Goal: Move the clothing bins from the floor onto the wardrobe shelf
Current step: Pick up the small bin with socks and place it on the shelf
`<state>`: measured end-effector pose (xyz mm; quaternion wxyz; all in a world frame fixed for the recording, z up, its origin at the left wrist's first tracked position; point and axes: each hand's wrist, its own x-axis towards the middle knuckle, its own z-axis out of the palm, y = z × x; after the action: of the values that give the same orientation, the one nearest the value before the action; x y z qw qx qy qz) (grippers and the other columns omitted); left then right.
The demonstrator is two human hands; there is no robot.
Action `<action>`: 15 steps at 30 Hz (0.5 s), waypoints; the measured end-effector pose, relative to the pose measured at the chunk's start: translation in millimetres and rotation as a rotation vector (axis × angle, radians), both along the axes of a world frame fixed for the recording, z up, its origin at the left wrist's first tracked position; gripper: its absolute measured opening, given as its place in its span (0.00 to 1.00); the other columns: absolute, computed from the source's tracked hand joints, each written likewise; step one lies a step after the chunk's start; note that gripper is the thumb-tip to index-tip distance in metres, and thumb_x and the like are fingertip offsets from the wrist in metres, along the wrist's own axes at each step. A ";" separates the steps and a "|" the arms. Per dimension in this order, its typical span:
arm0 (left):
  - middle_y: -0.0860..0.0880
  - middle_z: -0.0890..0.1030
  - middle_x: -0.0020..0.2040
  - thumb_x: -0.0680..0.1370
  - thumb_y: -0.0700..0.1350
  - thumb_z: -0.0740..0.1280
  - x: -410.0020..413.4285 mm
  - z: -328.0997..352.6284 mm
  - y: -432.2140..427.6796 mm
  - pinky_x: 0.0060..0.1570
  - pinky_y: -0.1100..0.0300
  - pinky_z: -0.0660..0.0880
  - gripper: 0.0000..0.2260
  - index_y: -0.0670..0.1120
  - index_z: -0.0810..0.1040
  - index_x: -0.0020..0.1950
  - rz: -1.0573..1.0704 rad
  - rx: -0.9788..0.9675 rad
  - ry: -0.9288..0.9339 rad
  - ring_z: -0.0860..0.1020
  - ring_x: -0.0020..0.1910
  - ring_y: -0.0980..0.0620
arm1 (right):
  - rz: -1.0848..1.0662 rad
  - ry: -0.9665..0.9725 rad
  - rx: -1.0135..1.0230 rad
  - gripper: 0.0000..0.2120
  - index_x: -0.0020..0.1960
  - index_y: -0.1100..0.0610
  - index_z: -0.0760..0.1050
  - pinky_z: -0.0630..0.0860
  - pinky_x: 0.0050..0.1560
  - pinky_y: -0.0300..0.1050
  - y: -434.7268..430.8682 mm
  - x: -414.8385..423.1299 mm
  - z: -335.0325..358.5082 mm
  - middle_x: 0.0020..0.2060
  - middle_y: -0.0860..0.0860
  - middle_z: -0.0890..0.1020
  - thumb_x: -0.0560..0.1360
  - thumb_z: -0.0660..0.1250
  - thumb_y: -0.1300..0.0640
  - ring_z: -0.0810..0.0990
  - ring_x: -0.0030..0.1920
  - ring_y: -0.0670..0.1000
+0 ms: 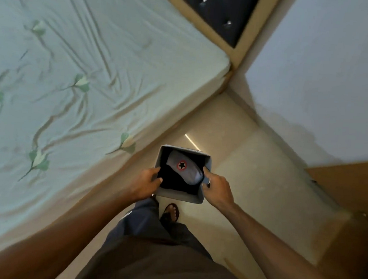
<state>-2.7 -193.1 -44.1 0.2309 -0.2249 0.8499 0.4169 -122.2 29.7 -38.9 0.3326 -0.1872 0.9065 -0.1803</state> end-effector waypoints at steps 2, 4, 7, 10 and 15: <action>0.49 0.82 0.50 0.79 0.45 0.63 -41.0 8.9 0.8 0.40 0.64 0.68 0.13 0.48 0.77 0.62 -0.094 -0.046 0.023 0.77 0.44 0.54 | -0.129 0.000 -0.049 0.29 0.74 0.55 0.64 0.69 0.38 0.43 15.1 -16.6 5.9 0.43 0.57 0.83 0.74 0.62 0.62 0.80 0.40 0.56; 0.50 0.82 0.55 0.78 0.47 0.62 -73.7 13.6 1.5 0.47 0.61 0.73 0.16 0.50 0.76 0.66 -0.172 -0.069 0.041 0.79 0.48 0.54 | -0.218 0.007 -0.077 0.28 0.74 0.56 0.65 0.69 0.38 0.42 25.7 -29.9 8.0 0.45 0.57 0.84 0.74 0.61 0.63 0.79 0.39 0.54; 0.53 0.83 0.54 0.77 0.46 0.61 -141.7 17.4 11.2 0.48 0.60 0.78 0.17 0.54 0.77 0.64 -0.343 -0.049 0.067 0.80 0.45 0.59 | -0.375 0.065 -0.070 0.26 0.73 0.55 0.66 0.66 0.40 0.40 48.9 -63.1 8.9 0.48 0.59 0.83 0.75 0.61 0.63 0.80 0.43 0.56; 0.54 0.84 0.52 0.76 0.43 0.61 -210.7 30.3 29.7 0.43 0.67 0.76 0.17 0.54 0.79 0.62 -0.537 -0.055 0.110 0.79 0.41 0.61 | -0.527 0.119 -0.066 0.26 0.73 0.55 0.68 0.68 0.41 0.42 71.8 -92.9 13.0 0.49 0.61 0.83 0.75 0.61 0.62 0.81 0.48 0.62; 0.52 0.84 0.50 0.74 0.43 0.63 -316.8 43.9 82.7 0.44 0.61 0.78 0.16 0.54 0.80 0.58 -0.839 -0.061 0.151 0.82 0.47 0.52 | -0.812 0.212 -0.061 0.27 0.72 0.54 0.68 0.70 0.39 0.43 116.9 -123.6 29.6 0.45 0.60 0.84 0.74 0.61 0.63 0.81 0.42 0.59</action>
<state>-319.5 -110.3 -0.3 0.3108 0.1649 0.8942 0.2768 -245.7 146.5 -9.3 0.1339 0.1578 0.9301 -0.3034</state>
